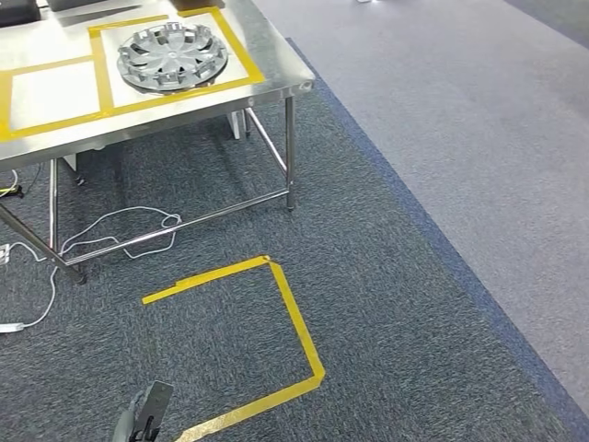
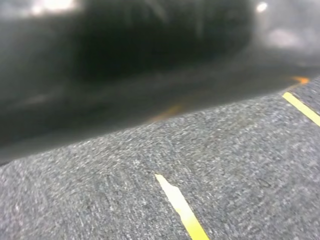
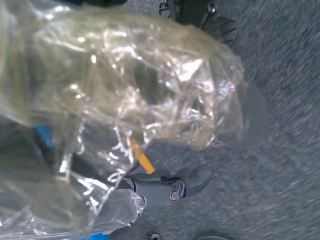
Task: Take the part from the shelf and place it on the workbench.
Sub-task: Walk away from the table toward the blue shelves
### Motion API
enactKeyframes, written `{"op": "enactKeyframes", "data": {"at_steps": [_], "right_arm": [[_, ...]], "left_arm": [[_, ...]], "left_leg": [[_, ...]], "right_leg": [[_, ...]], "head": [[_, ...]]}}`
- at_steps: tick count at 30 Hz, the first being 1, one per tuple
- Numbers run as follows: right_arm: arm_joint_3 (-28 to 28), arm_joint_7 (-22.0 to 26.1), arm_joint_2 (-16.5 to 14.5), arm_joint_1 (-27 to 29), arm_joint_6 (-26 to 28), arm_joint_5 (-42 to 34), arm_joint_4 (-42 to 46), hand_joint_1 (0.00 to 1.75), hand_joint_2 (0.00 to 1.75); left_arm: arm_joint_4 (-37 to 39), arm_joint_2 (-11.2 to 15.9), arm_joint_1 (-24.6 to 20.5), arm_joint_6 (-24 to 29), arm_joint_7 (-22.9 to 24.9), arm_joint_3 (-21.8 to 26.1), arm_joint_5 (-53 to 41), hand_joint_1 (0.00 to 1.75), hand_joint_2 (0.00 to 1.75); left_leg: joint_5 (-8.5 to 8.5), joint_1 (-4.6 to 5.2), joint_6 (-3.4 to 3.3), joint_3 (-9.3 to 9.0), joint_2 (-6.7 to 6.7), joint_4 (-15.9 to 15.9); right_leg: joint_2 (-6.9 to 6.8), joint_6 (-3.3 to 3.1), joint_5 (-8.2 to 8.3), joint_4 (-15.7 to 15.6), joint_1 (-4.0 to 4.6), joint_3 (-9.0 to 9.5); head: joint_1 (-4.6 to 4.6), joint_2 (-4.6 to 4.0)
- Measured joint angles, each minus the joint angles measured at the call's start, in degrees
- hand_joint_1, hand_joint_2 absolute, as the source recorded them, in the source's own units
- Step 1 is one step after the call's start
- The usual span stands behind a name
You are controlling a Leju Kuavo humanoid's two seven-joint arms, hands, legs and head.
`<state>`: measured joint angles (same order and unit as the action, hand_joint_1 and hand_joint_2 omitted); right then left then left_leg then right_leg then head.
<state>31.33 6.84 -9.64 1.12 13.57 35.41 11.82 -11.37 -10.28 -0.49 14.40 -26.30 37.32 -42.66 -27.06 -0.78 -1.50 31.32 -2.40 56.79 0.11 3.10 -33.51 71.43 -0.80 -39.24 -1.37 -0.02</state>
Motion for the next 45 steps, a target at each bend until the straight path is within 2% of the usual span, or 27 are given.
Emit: {"op": "enactKeyframes", "data": {"at_steps": [2,4,7,9,11,12,13,14,15,16,18,20,22,23,25,27,29,30,31,33,35,37,39,41,43,44,45], "right_arm": [[0.0,0.0,0.0,0.0,0.0,0.0,0.0,0.0,0.0],[0.0,0.0,0.0,-0.2,0.0,0.0,0.0,0.0,0.0],[0.0,0.0,0.0,0.0,0.0,0.0,0.0,0.0,0.0],[0.0,0.0,0.0,0.1,0.0,0.0,0.0,0.0,0.0],[0.0,0.0,0.0,0.0,0.0,0.0,0.0,0.0,0.0],[0.0,-0.1,0.0,-0.1,0.0,0.0,0.0,0.0,0.0],[0.0,-0.2,0.0,-0.1,0.0,0.1,0.0,0.0,0.0],[0.0,-0.2,0.0,0.0,0.0,0.1,0.0,0.0,0.0],[0.0,-0.3,0.0,0.0,0.0,0.1,0.0,0.0,0.0],[0.0,-0.4,-0.1,0.0,0.0,0.2,0.0,0.0,0.0],[0.0,-0.6,-0.2,0.0,0.0,0.2,0.0,0.0,0.0],[0.0,-0.6,-0.3,-0.1,0.0,0.2,0.0,0.0,0.0],[0.0,-0.7,-0.4,0.1,-0.2,0.3,0.0,0.0,0.0],[0.0,-0.7,-0.4,0.3,-0.2,0.4,0.0,0.0,0.0],[0.0,-0.8,-0.5,0.3,-0.4,0.5,0.0,0.0,0.0],[0.0,-0.8,-0.5,0.1,-0.5,0.5,0.0,0.0,0.0],[0.0,-0.8,-0.5,0.0,-0.6,0.5,-0.1,0.0,0.0],[0.0,-0.8,-0.5,0.1,-0.6,0.5,-0.1,0.0,0.0],[0.0,-0.8,-0.5,0.2,-0.6,0.5,-0.1,0.0,0.0],[0.0,-0.8,-0.5,0.1,-0.6,0.5,-0.1,0.0,0.0],[0.0,-0.8,-0.5,-0.1,-0.6,0.5,-0.1,0.0,0.0],[0.0,-0.8,-0.5,-0.1,-0.6,0.6,-0.1,0.0,0.0],[0.0,-0.7,-0.5,0.1,-0.6,0.8,-0.1,0.0,0.0],[0.0,-0.6,-0.5,0.0,-0.8,1.1,-0.1,0.0,0.0],[0.0,-0.4,-0.5,-0.3,-0.9,1.2,-0.1,0.0,0.0],[0.0,-0.2,-0.5,-0.3,-0.9,1.3,-0.1,0.0,0.0],[0.0,-0.1,-0.5,-0.3,-0.9,1.3,-0.1,0.0,0.0]], "left_arm": [[0.0,-0.1,-0.1,0.0,0.0,0.0,0.0,0.0,0.0],[0.0,-0.1,-0.1,0.0,0.0,0.0,0.0,0.0,0.0],[0.0,-0.2,-0.2,0.0,0.0,0.0,0.0,0.0,0.0],[0.0,-0.2,-0.3,0.0,0.0,0.1,0.0,0.0,0.0],[0.0,-0.1,-0.2,-0.1,0.0,0.1,0.0,0.0,0.0],[0.0,0.0,-0.1,-0.2,0.0,0.1,0.0,0.0,0.0],[0.0,0.0,0.1,-0.3,0.0,0.1,0.0,0.0,0.0],[0.0,0.1,0.1,-0.3,0.0,0.1,0.1,0.0,0.0],[0.0,0.1,0.2,-0.4,0.0,0.1,0.1,0.0,0.0],[0.0,0.1,0.2,-0.5,0.0,0.1,0.1,0.0,0.0],[0.0,0.3,0.2,-0.5,0.0,0.1,0.1,0.0,0.0],[0.0,0.4,0.2,-0.6,0.0,0.1,0.1,0.0,0.0],[0.0,0.3,0.2,-0.6,0.0,0.1,0.1,0.0,0.0],[0.0,0.3,0.2,-0.6,0.0,0.1,0.1,0.0,0.0],[0.0,0.2,0.2,-0.6,0.0,0.2,0.1,0.0,0.0],[0.0,0.2,0.3,-0.6,0.0,0.2,0.1,0.0,0.0],[0.0,0.2,0.4,-0.6,0.0,0.2,0.1,0.0,0.0],[0.0,0.2,0.4,-0.6,0.0,0.2,0.1,0.0,0.0],[0.0,0.2,0.3,-0.6,0.0,0.2,0.1,0.0,0.0],[0.0,0.1,0.3,-0.6,0.0,0.2,0.1,0.0,0.0],[0.0,0.1,0.3,-0.6,0.0,0.2,0.1,0.0,0.0],[0.0,0.1,0.2,-0.6,0.0,0.2,0.0,0.0,0.0],[0.0,0.1,0.1,-0.6,-0.1,0.2,0.0,0.0,0.0],[0.0,0.2,0.1,-0.6,-0.2,0.2,0.0,0.0,0.0],[0.0,0.3,0.2,-0.6,-0.2,0.3,-0.1,0.0,0.0],[0.1,0.3,0.3,-0.6,-0.2,0.3,-0.1,0.0,0.0],[0.1,0.4,0.3,-0.6,-0.2,0.3,-0.1,0.0,0.0]], "left_leg": [[-0.1,0.08,0.22,-0.18,-1.2,0.0],[-0.22,0.32,0.78,-0.34,-2.12,0.1],[-0.21,0.36,1.83,-0.5,-2.99,0.1],[-1.69,0.18,2.5,-0.1,-1.49,1.5],[-5.55,0.09,2.83,2.19,0.93,7.4],[-7.54,0.1,2.83,3.85,1.52,11.4],[-8.73,0.12,2.8,5.22,1.76,14.6],[-8.76,0.14,2.72,5.86,1.84,16.2],[-7.59,0.15,2.57,5.51,1.94,15.4],[-5.52,0.15,2.36,4.21,2.26,12.6],[-1.7,0.06,1.81,0.93,4.52,5.3],[-0.8,0.03,1.51,-0.63,6.45,1.2],[-0.99,0.06,1.27,-0.7,6.0,0.5],[-0.83,0.01,0.99,-0.71,5.37,0.3],[-0.55,-0.18,0.36,-0.91,3.9,-0.2],[-0.53,-0.03,0.07,-0.94,2.27,-0.3],[-0.6,0.13,0.07,-0.94,0.66,-0.2],[-0.65,0.16,0.1,-0.98,-0.01,-0.2],[-0.72,0.17,0.18,-1.08,-0.63,-0.2],[-0.94,0.32,0.49,-1.36,-1.71,-0.2],[-1.14,0.55,1.02,-1.57,-2.62,-0.2],[-1.17,0.6,1.65,-1.77,-3.46,-0.3],[-1.99,0.4,2.38,-1.73,-2.71,0.4],[-5.09,0.23,2.82,-0.05,-0.16,4.8],[-8.68,0.21,2.87,3.12,1.49,12.1],[-9.38,0.21,2.86,4.34,1.72,14.7],[-8.91,0.21,2.83,4.75,1.8,15.4]], "right_leg": [[-1.58,-0.3,3.46,-8.2,0.14,4.63],[-2.95,-0.99,5.28,-14.2,0.45,8.07],[-2.09,-1.99,5.64,-15.0,0.63,8.18],[-1.2,-2.78,6.04,-15.4,0.41,8.2],[-0.17,-3.32,6.39,-15.5,0.3,8.24],[0.43,-3.44,6.46,-15.5,0.36,8.15],[1.11,-3.49,6.49,-15.5,0.43,8.09],[1.82,-3.52,6.51,-15.4,0.51,8.06],[2.59,-3.52,6.52,-15.3,0.58,8.07],[3.38,-3.51,6.52,-15.2,0.62,8.1],[4.81,-3.31,6.5,-14.9,0.67,7.96],[6.04,-2.74,6.63,-14.6,0.57,7.26],[7.19,-1.93,6.94,-14.6,0.36,6.43],[6.97,-1.59,6.86,-14.4,0.34,6.08],[4.31,-1.06,5.02,-11.3,0.5,4.29],[1.13,-0.65,1.43,-3.7,0.43,0.63],[0.3,-0.36,-0.31,2.0,0.23,-2.16],[0.15,-0.32,0.39,1.7,0.18,-1.96],[-0.17,-0.38,2.03,-1.0,0.16,-0.45],[-2.15,-0.75,5.34,-9.5,0.41,4.32],[-3.55,-1.39,6.44,-14.3,0.78,7.1],[-2.83,-2.03,6.44,-14.7,0.96,7.03],[-1.76,-2.71,6.76,-15.1,0.76,7.05],[-0.61,-3.34,7.15,-15.4,0.54,7.27],[0.72,-3.64,7.29,-15.4,0.66,7.15],[1.47,-3.68,7.29,-15.3,0.73,7.13],[2.22,-3.69,7.29,-15.2,0.77,7.13]], "head": [[0.02,-0.01],[-0.06,0.0],[-0.1,0.01],[-0.21,0.0],[-0.4,0.0],[-0.43,0.0],[-0.44,0.0],[-0.44,0.0],[-0.43,0.0],[-0.43,-0.01],[-0.4,-0.01],[-0.39,-0.01],[-0.42,-0.01],[-0.36,-0.01],[0.03,-0.01],[0.37,0.0],[0.37,0.01],[0.39,0.0],[0.39,0.0],[0.41,-0.01],[0.32,-0.01],[0.26,-0.01],[0.17,-0.01],[-0.1,-0.01],[-0.24,-0.01],[-0.22,-0.01],[-0.22,0.0]]}}
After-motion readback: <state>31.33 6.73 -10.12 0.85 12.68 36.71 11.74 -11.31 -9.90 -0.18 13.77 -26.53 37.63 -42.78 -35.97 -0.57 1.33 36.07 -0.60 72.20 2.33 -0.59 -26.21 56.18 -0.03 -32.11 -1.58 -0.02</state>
